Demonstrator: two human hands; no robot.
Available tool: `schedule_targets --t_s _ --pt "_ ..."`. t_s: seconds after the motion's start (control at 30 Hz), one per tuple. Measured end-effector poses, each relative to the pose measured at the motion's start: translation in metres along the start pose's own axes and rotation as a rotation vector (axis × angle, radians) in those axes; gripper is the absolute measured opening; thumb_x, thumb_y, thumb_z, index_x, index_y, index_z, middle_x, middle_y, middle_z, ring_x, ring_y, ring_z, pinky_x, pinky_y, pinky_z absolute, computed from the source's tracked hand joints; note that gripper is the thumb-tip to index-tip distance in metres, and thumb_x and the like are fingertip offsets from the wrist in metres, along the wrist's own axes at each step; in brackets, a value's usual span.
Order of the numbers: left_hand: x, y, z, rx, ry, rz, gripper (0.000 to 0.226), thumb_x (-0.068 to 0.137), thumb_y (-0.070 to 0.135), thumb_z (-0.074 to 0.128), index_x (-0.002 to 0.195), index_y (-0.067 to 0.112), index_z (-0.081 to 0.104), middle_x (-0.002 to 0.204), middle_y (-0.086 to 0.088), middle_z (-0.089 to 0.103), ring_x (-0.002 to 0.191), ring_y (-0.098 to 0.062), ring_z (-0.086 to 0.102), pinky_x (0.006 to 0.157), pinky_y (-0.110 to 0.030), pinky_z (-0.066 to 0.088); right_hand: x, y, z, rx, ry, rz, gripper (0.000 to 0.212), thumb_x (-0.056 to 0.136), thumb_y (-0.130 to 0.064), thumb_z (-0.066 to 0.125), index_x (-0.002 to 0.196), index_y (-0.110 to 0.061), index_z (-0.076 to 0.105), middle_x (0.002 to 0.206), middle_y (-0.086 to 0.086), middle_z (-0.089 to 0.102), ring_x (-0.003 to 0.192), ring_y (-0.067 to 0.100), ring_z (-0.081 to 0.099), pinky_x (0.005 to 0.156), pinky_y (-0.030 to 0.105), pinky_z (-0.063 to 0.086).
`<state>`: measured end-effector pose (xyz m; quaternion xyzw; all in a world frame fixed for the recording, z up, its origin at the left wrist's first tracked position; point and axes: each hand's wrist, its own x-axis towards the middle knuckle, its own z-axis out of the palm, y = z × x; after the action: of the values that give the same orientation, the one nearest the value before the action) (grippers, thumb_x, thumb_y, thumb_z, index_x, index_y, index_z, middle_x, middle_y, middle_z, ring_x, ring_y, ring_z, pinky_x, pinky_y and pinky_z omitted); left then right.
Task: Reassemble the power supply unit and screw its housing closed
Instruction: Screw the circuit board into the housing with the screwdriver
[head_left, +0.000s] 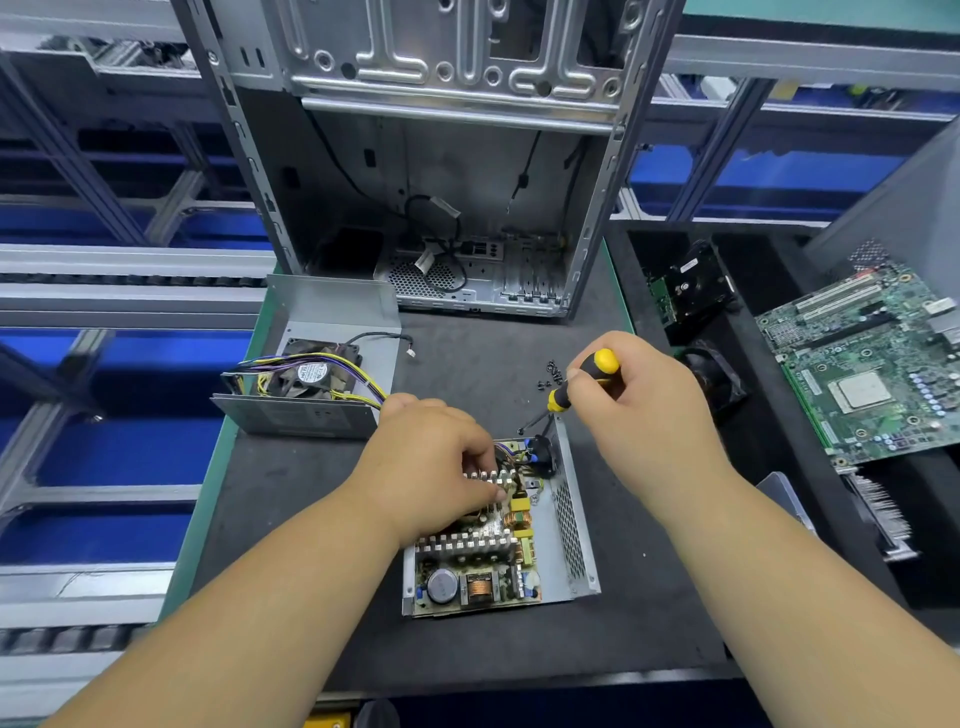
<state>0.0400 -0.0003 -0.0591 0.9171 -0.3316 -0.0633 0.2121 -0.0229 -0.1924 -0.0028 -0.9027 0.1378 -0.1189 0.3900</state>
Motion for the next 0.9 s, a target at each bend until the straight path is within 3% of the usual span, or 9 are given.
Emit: schedule_targets --t_s 0.23,0.77,0.9 --pt "0.0 0.0 0.0 -0.016 0.006 -0.005 0.03 0.064 0.057 0.08 0.076 0.031 0.072 0.07 0.02 0.059 0.082 -0.003 0.051 0.094 -0.035 0.029 0.001 -0.003 0.003 0.003 -0.035 0.004 0.013 0.081 -0.035 0.051 0.077 -0.025 0.058 0.077 -0.005 0.068 0.069 0.014 0.059 0.065 0.041 0.053" --pt "-0.001 0.003 -0.001 0.024 0.01 0.013 0.031 0.066 0.058 0.078 0.076 0.03 0.069 0.072 0.017 0.06 0.083 -0.005 0.049 0.093 -0.035 0.031 0.005 -0.004 0.011 -0.095 -0.091 0.002 0.011 0.089 -0.03 0.057 0.079 -0.024 0.057 0.072 -0.002 0.064 0.065 0.017 0.055 0.062 0.039 0.05" --pt "-0.002 0.004 0.0 0.01 0.014 0.013 0.026 0.066 0.054 0.064 0.071 0.029 0.065 0.069 0.016 0.059 0.079 -0.004 0.046 0.09 -0.033 0.032 0.014 -0.01 0.005 -0.16 -0.199 -0.014 0.006 0.085 -0.028 0.06 0.08 -0.026 0.06 0.075 -0.006 0.065 0.071 0.016 0.059 0.063 0.036 0.051"
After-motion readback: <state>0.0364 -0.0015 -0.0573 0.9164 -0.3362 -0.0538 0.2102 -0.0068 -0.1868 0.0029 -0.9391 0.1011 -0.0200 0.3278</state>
